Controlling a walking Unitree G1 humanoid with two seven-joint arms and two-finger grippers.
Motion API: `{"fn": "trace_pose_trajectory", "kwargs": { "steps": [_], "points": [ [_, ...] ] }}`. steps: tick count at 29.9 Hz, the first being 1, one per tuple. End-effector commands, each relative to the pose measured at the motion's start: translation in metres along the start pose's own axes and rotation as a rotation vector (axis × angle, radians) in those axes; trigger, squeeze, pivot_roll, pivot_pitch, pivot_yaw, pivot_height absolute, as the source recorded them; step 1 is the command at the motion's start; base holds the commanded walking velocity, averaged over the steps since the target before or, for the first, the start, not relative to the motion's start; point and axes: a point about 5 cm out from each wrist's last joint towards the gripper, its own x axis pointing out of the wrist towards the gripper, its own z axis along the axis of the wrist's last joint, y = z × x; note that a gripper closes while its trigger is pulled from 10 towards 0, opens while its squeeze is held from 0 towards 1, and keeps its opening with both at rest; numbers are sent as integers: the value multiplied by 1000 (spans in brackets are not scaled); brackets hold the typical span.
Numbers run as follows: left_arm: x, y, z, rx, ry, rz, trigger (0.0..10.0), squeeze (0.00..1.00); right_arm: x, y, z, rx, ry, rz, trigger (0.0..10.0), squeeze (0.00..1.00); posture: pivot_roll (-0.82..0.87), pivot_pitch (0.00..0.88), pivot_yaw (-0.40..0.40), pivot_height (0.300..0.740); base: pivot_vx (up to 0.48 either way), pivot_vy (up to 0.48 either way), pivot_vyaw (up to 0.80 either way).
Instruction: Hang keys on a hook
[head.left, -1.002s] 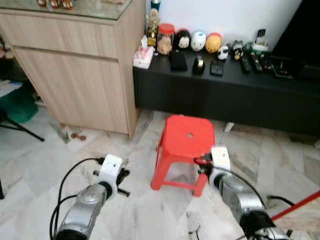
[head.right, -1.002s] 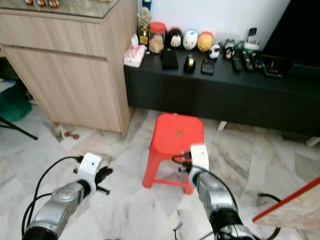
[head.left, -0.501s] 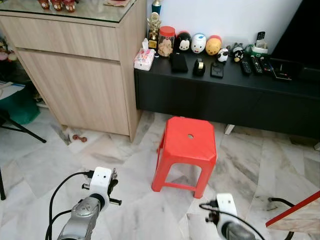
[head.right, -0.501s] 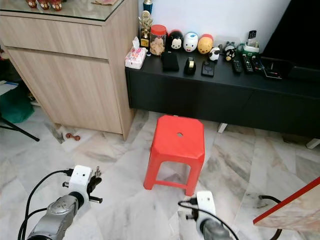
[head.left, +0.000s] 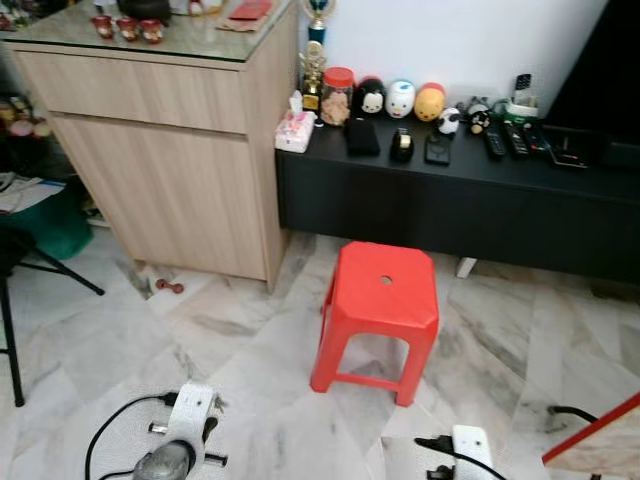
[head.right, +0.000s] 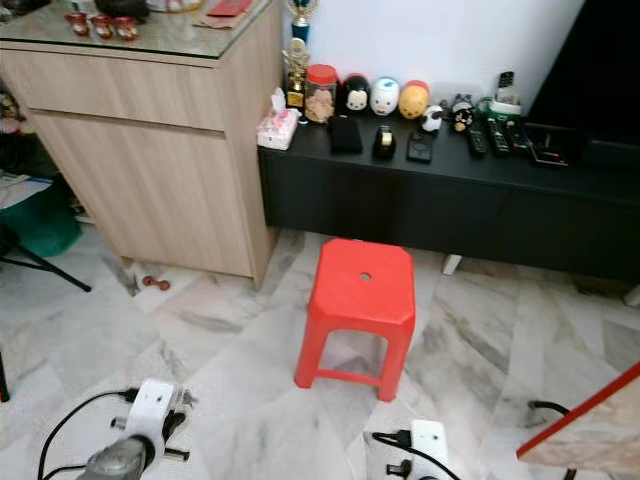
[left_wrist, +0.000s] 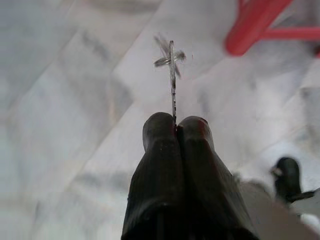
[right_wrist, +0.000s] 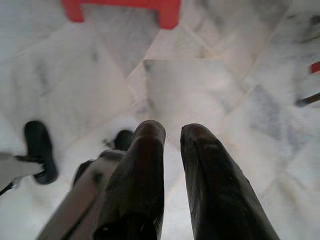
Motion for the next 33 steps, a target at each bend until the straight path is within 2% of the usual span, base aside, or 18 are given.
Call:
{"fn": "trace_pose_trajectory", "kwargs": {
  "steps": [1,4,8,11,19,28,33],
  "points": [
    [-3,2,-14,-35,40,19,10000,0,-1,-5,-9,19,22,-21,10000,0,139,18,-67,740,0,0,0],
    [-6,3,-28,-141,89,54,10000,0,-2,-8,-13,28,31,-34,10000,0,141,7,-72,740,0,0,0],
    [-9,7,-36,-189,110,97,10000,0,-2,-9,-14,43,31,-45,10000,0,131,0,-67,740,0,0,0],
    [-9,4,-38,-157,112,75,10000,0,-2,-9,-16,34,37,-46,10000,0,127,0,-61,740,0,-447,0],
    [-8,0,-38,-147,112,64,10000,0,-3,-6,-21,30,61,-54,10000,0,126,0,-55,740,0,-478,0],
    [-9,-4,-41,-163,109,64,10000,0,-4,-11,-27,107,106,-86,10000,0,129,38,-63,740,0,-480,-683],
    [-10,-3,-42,-168,106,72,10000,0,-4,-11,-27,83,113,-87,10000,0,134,54,-68,740,0,0,-700]
  ]
}}
